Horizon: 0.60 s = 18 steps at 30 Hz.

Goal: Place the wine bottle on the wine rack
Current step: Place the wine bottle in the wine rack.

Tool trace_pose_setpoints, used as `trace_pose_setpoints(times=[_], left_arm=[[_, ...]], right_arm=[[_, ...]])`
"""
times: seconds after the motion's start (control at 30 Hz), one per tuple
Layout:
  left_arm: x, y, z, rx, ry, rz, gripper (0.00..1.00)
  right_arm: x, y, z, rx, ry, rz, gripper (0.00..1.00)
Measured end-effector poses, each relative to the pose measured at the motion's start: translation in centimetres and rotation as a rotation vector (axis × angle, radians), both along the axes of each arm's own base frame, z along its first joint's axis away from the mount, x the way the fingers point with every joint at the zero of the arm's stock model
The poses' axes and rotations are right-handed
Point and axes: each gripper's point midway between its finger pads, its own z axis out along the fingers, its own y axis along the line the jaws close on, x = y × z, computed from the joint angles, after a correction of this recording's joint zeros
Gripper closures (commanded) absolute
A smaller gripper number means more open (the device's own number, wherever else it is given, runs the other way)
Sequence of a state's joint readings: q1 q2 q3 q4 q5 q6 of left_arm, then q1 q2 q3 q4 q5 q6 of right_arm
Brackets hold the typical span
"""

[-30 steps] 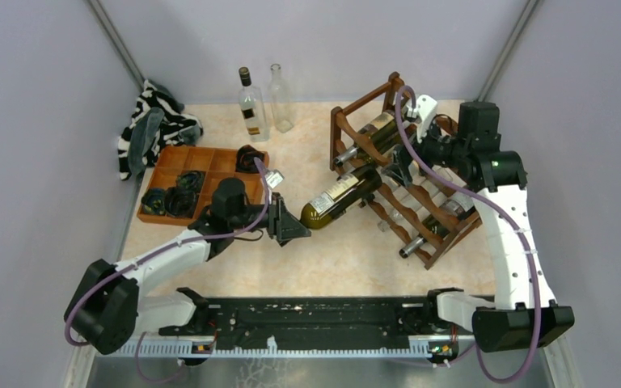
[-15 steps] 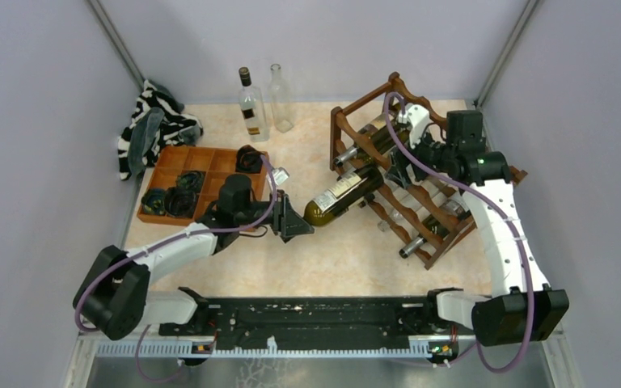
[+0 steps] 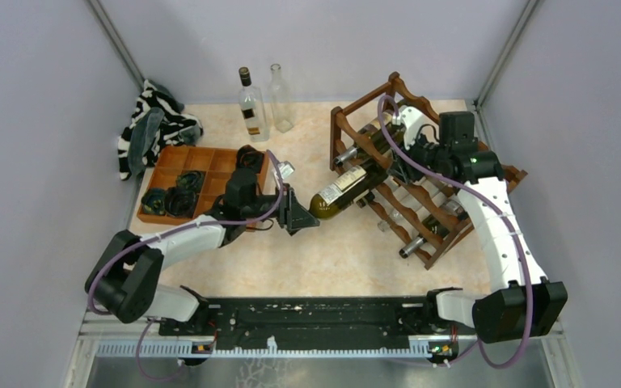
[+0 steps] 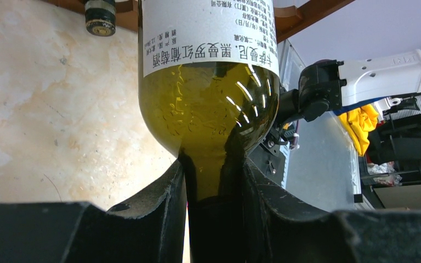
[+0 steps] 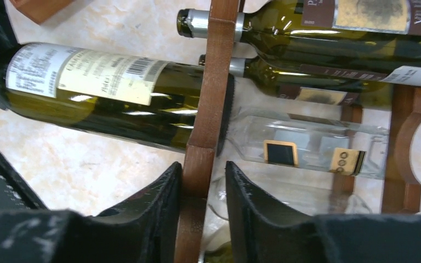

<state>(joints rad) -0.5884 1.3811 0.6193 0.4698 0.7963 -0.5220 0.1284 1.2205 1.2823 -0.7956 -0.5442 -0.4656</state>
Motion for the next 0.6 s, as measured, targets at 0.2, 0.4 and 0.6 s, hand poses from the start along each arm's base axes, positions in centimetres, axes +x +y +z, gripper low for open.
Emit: trace_pose_setpoints(times=[0.2, 0.4, 0.6], left_arm=[[1.1, -1.0, 0.1, -0.004, -0.007, -0.005, 1.00], [2.6, -2.1, 0.1, 0.003, -0.031, -0.006, 1.00], [4.4, -4.1, 0.2, 0.012, -0.074, -0.002, 1.00]], right_arm=[[-0.2, 0.3, 0.0, 0.019, 0.016, -0.006, 0.87], [-0.2, 0.4, 0.1, 0.025, 0.020, -0.007, 0.89], [-0.3, 0.4, 0.0, 0.031, 0.015, -0.007, 0.89]])
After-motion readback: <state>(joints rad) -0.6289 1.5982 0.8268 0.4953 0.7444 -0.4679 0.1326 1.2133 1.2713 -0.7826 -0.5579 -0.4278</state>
